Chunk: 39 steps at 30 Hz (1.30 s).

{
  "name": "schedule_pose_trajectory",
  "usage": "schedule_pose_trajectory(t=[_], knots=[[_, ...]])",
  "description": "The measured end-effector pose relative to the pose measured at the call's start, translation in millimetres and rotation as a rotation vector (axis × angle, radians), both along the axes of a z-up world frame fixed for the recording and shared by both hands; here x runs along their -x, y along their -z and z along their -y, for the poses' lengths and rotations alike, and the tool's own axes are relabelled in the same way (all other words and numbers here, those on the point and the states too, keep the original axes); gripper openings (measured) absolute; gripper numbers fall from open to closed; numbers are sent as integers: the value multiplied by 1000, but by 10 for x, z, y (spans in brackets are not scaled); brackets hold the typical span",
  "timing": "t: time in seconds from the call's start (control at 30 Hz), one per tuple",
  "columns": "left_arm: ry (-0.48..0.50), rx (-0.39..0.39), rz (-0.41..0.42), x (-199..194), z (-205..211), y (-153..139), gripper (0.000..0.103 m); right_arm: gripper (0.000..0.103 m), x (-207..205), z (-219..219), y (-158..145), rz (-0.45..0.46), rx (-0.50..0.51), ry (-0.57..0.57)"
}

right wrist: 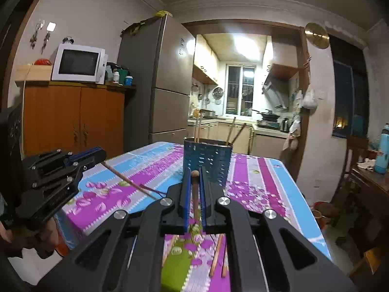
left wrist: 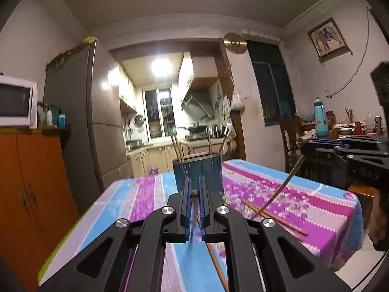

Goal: Organize utensils
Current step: 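Carry both held chopsticks toward the blue holder, then lower both held chopsticks into the blue holder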

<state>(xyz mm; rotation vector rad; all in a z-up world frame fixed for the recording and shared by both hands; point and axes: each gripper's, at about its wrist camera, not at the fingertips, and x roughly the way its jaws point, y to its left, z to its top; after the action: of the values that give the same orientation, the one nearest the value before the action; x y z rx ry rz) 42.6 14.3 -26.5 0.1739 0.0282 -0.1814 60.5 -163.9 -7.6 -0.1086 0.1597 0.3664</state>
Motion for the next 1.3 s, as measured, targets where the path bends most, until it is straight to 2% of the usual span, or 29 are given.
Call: schedule_pose_trajectory(t=[0.23, 0.53, 0.83, 0.97, 1.3], knots=[[30, 15, -20, -320, 24, -250, 7, 5, -377, 49, -158, -63, -5, -43], [72, 43, -86, -810, 8, -654, 7, 5, -729, -62, -406, -118, 47, -91], [88, 53, -133, -1135, -34, -854, 7, 5, -945, 33, -550, -155, 15, -104], [91, 88, -132, -1297, -70, -1065, 7, 5, -1076, 77, -773, -150, 12, -103], [73, 129, -68, -1708, -54, -1883, 7, 5, -1583, 159, -1469, -128, -5, -95]])
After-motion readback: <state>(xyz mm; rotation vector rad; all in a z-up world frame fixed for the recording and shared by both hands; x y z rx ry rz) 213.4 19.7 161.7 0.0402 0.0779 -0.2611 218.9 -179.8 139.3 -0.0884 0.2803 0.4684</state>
